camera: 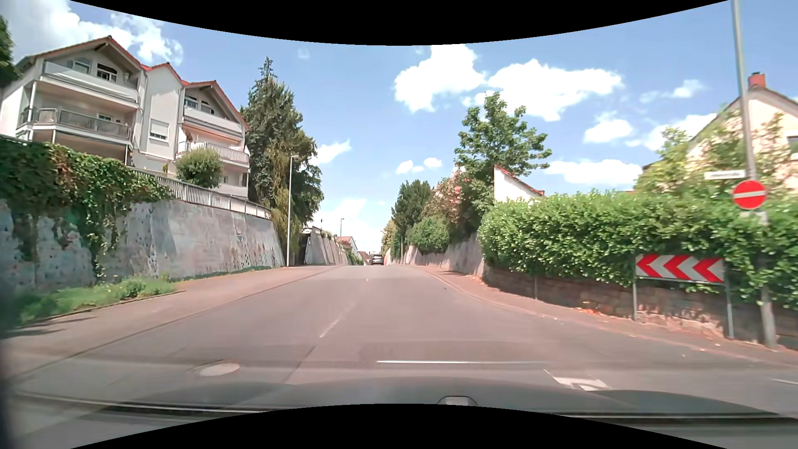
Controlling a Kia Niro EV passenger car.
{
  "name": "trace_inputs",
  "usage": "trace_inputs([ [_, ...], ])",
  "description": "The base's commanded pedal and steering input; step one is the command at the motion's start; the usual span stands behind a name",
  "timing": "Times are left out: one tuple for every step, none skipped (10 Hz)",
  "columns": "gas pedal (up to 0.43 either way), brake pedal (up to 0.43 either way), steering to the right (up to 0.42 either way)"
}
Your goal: Follow the waypoints while adhering to traffic rules and regulations
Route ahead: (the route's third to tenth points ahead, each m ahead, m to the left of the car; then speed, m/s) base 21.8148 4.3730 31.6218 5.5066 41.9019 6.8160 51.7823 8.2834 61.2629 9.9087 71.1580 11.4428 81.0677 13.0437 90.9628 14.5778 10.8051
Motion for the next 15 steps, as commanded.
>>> trace_inputs([
  [0.079,0.000,-0.041],
  [0.079,0.000,-0.038],
  [0.079,0.000,-0.035],
  [0.079,0.000,-0.030],
  [0.079,0.000,-0.026],
  [0.079,0.000,-0.025],
  [0.079,0.000,-0.024],
  [0.079,0.000,-0.024],
  [0.079,0.000,-0.023],
  [0.087,0.000,-0.022],
  [0.087,0.000,-0.022],
  [0.087,0.000,-0.022],
  [0.087,0.000,-0.022],
  [0.087,0.000,-0.022],
  [0.087,0.000,-0.021],
])
